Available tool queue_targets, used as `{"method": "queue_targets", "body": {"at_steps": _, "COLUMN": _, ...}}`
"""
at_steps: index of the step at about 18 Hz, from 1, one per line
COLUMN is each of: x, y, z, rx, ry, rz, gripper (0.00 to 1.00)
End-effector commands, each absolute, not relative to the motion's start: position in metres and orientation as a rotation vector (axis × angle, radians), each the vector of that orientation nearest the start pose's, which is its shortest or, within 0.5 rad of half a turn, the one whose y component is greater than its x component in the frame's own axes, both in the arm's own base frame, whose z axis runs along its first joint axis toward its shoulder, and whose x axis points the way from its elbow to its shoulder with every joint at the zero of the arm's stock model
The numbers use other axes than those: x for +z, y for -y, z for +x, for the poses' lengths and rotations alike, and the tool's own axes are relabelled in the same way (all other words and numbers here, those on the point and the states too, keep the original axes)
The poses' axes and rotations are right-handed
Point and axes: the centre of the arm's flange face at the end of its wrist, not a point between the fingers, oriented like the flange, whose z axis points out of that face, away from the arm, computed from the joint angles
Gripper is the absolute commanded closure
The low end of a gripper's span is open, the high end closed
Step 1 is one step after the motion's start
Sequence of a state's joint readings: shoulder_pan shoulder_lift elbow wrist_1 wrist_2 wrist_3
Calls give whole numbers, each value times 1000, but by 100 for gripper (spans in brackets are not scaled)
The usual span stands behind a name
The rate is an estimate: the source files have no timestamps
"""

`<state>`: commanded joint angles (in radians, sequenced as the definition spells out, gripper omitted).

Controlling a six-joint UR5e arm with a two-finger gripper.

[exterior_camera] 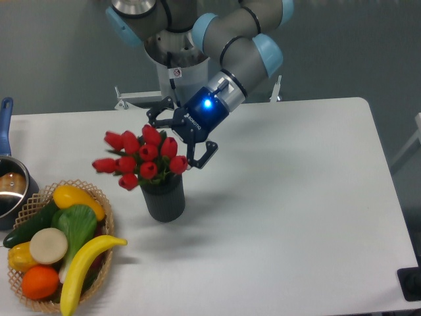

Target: Insert the flowers into the vase

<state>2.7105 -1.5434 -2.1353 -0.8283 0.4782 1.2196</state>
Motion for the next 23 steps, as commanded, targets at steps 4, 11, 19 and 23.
{"method": "queue_targets", "body": {"at_steps": 4, "x": 376, "y": -370, "z": -296, "rx": -163, "ry": -219, "rz": -2163, "gripper": 0}}
{"method": "queue_targets", "body": {"at_steps": 11, "x": 379, "y": -327, "z": -346, "rx": 164, "ry": -120, "rz": -2557, "gripper": 0}}
{"method": "queue_targets", "body": {"at_steps": 19, "x": 361, "y": -349, "z": -464, "rx": 393, "ry": -97, "rz": -2905, "gripper": 0}}
{"method": "queue_targets", "body": {"at_steps": 23, "x": 336, "y": -368, "z": -502, "rx": 418, "ry": -107, "rz": -3007, "gripper": 0}}
